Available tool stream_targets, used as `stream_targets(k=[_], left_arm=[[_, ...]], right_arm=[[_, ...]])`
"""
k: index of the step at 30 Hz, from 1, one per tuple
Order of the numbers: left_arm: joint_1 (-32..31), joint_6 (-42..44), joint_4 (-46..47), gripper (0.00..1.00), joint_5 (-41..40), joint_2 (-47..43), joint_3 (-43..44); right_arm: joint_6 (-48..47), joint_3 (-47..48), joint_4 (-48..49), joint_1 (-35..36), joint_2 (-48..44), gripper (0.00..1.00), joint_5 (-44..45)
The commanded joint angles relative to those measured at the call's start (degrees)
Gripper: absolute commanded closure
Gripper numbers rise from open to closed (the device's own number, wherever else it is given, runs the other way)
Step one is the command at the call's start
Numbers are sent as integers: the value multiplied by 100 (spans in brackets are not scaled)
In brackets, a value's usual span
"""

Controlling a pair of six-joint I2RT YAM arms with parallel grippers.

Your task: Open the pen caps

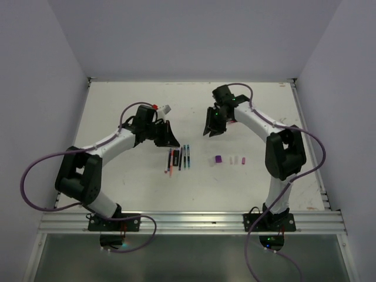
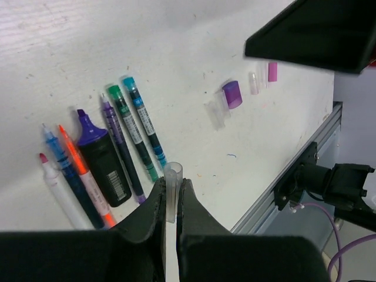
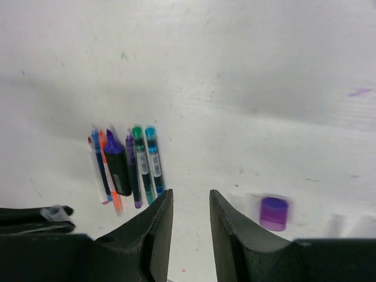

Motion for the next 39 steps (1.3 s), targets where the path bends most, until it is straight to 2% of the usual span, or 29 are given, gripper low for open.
stream_targets(k=[1, 9, 20, 24, 34, 39], left_arm=[[-367, -309, 518, 100, 394, 300, 397], [-1159, -722, 825, 100, 517, 1354, 881], [-1423, -1039, 1397, 100, 658, 1847, 670], [-1572, -1161, 1722, 100, 658, 2093, 644], [-1722, -1109, 1793, 100, 298, 2305, 556], [-1740, -1083, 1792, 95, 165, 2489, 582]], right_arm=[[-254, 211, -387, -226, -386, 65, 50], [-227, 52, -334, -577, -729, 65, -21], [-359, -527, -334, -1359, -1353, 65, -161], [-385, -607, -334, -1413, -1511, 65, -214], [-438, -914, -308, -1562, -1845, 64, -267], [-465, -1037, -308, -1615, -1951, 64, -276]])
